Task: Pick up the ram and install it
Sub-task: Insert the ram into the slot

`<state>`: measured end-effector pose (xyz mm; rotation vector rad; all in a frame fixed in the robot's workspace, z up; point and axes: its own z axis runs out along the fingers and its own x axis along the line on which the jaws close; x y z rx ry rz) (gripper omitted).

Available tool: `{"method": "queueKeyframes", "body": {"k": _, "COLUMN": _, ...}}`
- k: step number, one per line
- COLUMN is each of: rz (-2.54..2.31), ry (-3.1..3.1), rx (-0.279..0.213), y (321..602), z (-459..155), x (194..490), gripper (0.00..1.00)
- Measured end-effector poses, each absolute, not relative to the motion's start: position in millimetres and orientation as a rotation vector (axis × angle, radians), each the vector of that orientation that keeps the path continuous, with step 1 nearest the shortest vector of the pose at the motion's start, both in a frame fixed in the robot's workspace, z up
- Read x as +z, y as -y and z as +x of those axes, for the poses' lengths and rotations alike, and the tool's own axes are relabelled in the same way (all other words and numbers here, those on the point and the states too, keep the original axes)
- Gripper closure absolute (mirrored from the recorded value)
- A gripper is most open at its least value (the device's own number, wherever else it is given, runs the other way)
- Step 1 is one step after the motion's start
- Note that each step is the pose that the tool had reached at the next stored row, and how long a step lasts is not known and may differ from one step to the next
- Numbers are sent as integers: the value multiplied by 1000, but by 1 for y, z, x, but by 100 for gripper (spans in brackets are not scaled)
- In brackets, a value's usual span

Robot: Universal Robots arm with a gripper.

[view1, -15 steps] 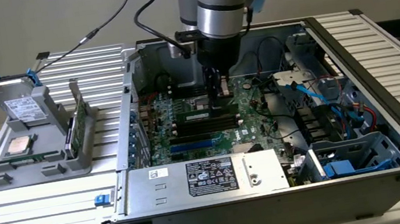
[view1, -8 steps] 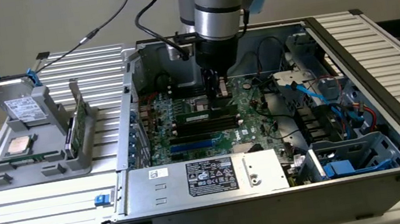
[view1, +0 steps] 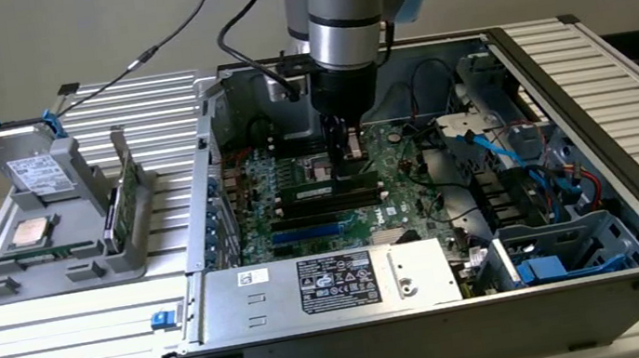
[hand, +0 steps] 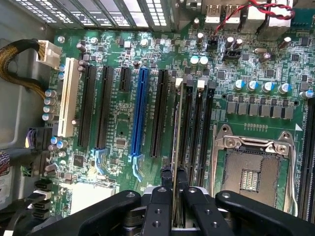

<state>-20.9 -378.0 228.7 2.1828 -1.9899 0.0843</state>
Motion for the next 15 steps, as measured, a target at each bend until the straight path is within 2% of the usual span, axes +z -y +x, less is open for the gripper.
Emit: {"method": "queueKeyframes", "body": {"k": 15, "rz": 2161, "ry": 2004, "rx": 89, "y": 378, "z": -20, "x": 221, "gripper": 86}}
